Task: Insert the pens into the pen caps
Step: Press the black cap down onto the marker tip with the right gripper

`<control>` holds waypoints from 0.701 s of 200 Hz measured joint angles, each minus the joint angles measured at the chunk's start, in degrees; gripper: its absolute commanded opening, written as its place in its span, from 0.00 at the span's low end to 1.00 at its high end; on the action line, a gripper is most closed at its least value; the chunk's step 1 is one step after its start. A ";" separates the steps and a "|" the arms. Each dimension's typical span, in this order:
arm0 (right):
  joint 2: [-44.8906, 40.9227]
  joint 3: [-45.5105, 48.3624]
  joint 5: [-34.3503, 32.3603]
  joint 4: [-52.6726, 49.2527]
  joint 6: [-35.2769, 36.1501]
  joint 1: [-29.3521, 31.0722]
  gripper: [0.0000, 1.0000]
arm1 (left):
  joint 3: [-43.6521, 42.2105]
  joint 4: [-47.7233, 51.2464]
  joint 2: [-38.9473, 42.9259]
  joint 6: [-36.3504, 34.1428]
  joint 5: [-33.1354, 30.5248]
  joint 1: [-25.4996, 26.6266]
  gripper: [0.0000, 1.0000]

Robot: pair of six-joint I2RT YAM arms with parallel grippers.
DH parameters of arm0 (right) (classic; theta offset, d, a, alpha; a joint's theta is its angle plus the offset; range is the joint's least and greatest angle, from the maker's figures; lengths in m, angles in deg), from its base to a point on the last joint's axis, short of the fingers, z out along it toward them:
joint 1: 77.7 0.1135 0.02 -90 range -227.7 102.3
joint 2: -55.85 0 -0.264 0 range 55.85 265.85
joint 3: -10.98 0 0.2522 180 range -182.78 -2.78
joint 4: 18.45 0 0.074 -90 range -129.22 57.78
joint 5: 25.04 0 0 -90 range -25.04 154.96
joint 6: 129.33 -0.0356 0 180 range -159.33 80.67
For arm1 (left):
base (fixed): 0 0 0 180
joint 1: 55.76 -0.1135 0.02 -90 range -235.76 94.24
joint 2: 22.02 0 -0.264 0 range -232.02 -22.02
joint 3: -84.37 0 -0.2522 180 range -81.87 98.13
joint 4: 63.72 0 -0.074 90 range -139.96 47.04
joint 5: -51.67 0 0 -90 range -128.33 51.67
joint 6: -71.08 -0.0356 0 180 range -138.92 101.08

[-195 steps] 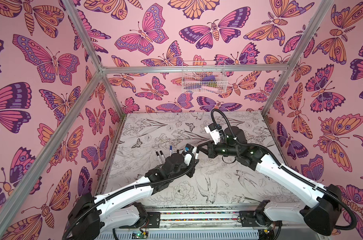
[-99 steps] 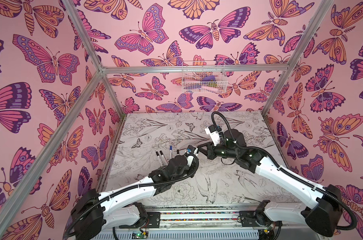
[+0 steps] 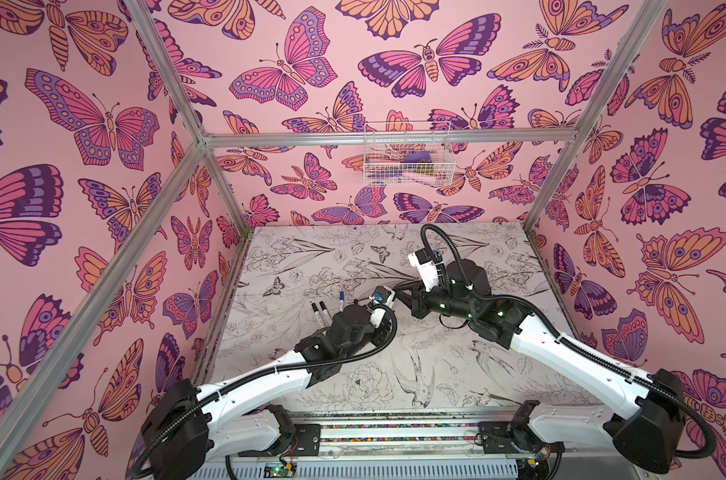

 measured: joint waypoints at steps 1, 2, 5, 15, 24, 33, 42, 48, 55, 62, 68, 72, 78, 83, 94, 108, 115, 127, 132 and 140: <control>0.02 -0.02 -0.13 0.00 0.07 0.07 0.00 | 0.02 0.09 0.02 0.00 0.07 -0.04 0.00; 0.02 -0.02 -0.17 -0.02 0.09 0.11 0.00 | 0.04 0.11 0.02 0.00 0.09 -0.07 0.00; 0.07 -0.02 -0.37 -0.09 0.20 0.20 0.00 | 0.09 0.37 0.00 0.02 0.26 -0.11 0.00; 0.13 0.11 -0.92 -0.44 0.17 0.46 0.00 | 0.35 1.73 0.00 0.09 0.92 -0.22 0.00; 0.09 0.57 -0.83 -0.46 -0.17 0.44 0.00 | 0.39 2.67 0.00 0.59 1.95 -0.35 0.00; -0.09 1.20 -0.37 -0.24 -0.74 0.22 0.00 | 0.39 3.45 0.00 1.16 3.34 -0.52 0.00; -0.46 2.08 0.85 0.24 -1.70 -0.35 0.00 | 0.39 4.28 0.00 2.05 5.01 -0.66 0.00; -0.90 2.80 2.03 0.48 -2.43 -1.01 0.00 | 0.39 4.74 0.00 2.84 6.32 -0.70 0.00; -1.38 3.67 3.67 0.81 -3.34 -1.84 0.00 | 0.39 5.07 0.00 3.93 7.98 -0.79 0.00; -1.86 4.42 5.42 1.25 -4.26 -2.78 0.00 | 0.39 5.14 0.00 5.07 9.62 -0.85 0.00; -2.29 5.03 7.10 1.66 -5.01 -3.74 0.00 | 0.39 5.03 0.00 6.16 11.10 -0.87 0.00; -2.56 5.44 8.28 1.92 -5.70 -4.39 0.00 | 0.39 4.85 0.02 6.91 11.98 -0.87 0.00; -2.91 5.97 10.05 2.19 -6.43 -5.38 0.00 | 0.39 4.68 0.02 7.76 12.98 -0.90 0.00; -3.17 6.34 11.39 2.45 -6.99 -6.10 0.00 | 0.39 4.44 0.02 8.66 13.92 -0.90 0.00; -3.63 7.10 14.38 3.10 -8.17 -7.76 0.00 | 0.33 3.80 0.09 10.23 15.52 -0.90 0.00; -3.98 7.85 17.73 3.82 -9.29 -9.60 0.00 | 0.04 2.71 0.35 11.93 16.96 -0.90 0.00; -4.13 8.09 19.15 4.07 -9.79 -10.25 0.00 | -0.09 2.43 0.50 12.57 17.51 -0.87 0.00; -4.15 8.22 21.07 4.26 -10.29 -10.99 0.00 | -0.26 2.16 0.87 13.20 18.25 -0.85 0.00; -4.09 8.22 21.68 4.33 -10.40 -11.19 0.00 | -0.26 2.19 1.03 13.49 18.47 -0.85 0.00; -4.02 8.20 22.47 4.44 -10.45 -11.43 0.00 | -0.26 2.19 1.09 13.77 18.75 -0.85 0.00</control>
